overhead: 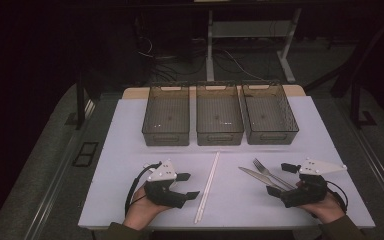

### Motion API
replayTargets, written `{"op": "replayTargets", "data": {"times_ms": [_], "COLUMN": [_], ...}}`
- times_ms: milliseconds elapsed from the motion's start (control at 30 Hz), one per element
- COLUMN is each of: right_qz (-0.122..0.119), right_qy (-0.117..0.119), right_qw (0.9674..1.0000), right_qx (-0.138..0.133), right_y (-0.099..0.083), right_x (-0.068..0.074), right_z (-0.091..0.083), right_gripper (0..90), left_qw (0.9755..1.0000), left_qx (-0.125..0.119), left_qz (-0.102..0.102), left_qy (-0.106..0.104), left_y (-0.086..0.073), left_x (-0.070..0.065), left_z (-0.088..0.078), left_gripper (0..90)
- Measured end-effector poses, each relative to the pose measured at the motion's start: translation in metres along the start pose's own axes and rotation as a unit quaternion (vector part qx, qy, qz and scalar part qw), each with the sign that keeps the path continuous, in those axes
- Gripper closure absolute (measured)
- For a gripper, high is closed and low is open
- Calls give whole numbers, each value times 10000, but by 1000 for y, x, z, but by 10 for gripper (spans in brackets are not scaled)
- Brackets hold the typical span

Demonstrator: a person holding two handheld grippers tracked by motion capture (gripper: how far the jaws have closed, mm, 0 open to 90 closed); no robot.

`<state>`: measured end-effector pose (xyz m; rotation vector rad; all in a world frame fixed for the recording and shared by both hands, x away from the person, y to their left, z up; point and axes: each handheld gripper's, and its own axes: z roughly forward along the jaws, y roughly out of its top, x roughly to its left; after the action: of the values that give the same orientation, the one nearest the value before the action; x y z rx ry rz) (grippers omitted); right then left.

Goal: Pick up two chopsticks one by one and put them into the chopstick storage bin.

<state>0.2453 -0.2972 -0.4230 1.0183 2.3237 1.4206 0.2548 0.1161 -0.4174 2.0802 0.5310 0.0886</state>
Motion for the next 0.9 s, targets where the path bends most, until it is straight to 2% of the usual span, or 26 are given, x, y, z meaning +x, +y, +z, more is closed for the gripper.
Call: {"op": "replayTargets", "data": {"times_ms": [33,100,133,267,300,433,633,800,833,900], "right_qz": [-2,2,1,-10,-6,-5,-3,17,13,8], "right_qy": [-2,-4,3,3,1,-4,-14,-26,-24,-23], "right_qw": [10000,10000,10000,10000,10000,10000,10000,10000,10000,10000], "right_qx": [2,3,8,10,4,12,25,33,32,26], "right_y": [0,0,0,0,0,0,0,0,0,0], "right_x": [0,0,0,0,0,0,0,0,0,0], "right_z": [0,0,1,1,0,1,1,1,1,1], "right_gripper": [13,13,13,13,13,13,13,13,13,13], "left_qw": [10000,9999,9998,9989,9983,9978,9964,9957,9956,9951], "left_qx": [2,56,98,382,517,622,823,906,925,981], "left_qz": [2,8,25,76,77,13,-57,-30,-87,-46], "left_qy": [-27,-116,-165,-242,-254,-230,-209,-183,-145,-122], "left_y": [0,0,0,0,-1,-3,-6,-6,-6,-6], "left_x": [-1,-3,-4,-7,-8,-8,-9,-10,-11,-12], "left_z": [2,5,8,17,21,24,32,36,37,39], "left_gripper": [452,478,546,612,634,687,711,723,725,727]}}
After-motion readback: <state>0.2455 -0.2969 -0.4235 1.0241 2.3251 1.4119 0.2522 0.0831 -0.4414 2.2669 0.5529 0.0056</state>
